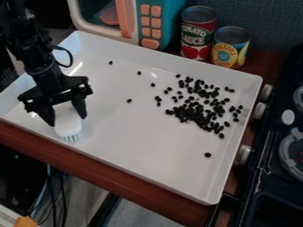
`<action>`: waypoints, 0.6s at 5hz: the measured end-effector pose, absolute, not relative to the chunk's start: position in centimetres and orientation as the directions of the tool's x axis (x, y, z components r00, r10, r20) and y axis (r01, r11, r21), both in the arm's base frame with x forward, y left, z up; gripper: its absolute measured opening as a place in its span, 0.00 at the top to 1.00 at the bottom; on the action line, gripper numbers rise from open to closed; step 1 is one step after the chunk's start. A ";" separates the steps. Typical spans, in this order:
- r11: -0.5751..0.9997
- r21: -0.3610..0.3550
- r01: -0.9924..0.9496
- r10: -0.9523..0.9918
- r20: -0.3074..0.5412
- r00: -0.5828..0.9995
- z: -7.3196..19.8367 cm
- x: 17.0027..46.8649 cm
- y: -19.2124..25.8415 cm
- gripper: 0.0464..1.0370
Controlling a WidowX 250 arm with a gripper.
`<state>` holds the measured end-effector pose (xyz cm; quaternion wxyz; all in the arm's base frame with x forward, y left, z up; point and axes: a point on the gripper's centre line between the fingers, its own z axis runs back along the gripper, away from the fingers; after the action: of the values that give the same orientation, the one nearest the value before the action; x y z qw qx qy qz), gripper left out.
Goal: Sweep into pile
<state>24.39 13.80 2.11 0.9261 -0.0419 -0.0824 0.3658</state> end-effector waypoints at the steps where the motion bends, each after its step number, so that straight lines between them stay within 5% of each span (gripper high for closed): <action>1: 0.708 -0.150 -0.690 0.706 0.113 0.699 2.1 24.6 13.5 0.29; 3: 0.711 -0.140 -0.689 0.703 0.103 0.704 2.1 25.9 11.3 0.29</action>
<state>25.86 11.30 2.10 0.9219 -0.0453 -0.0745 0.3775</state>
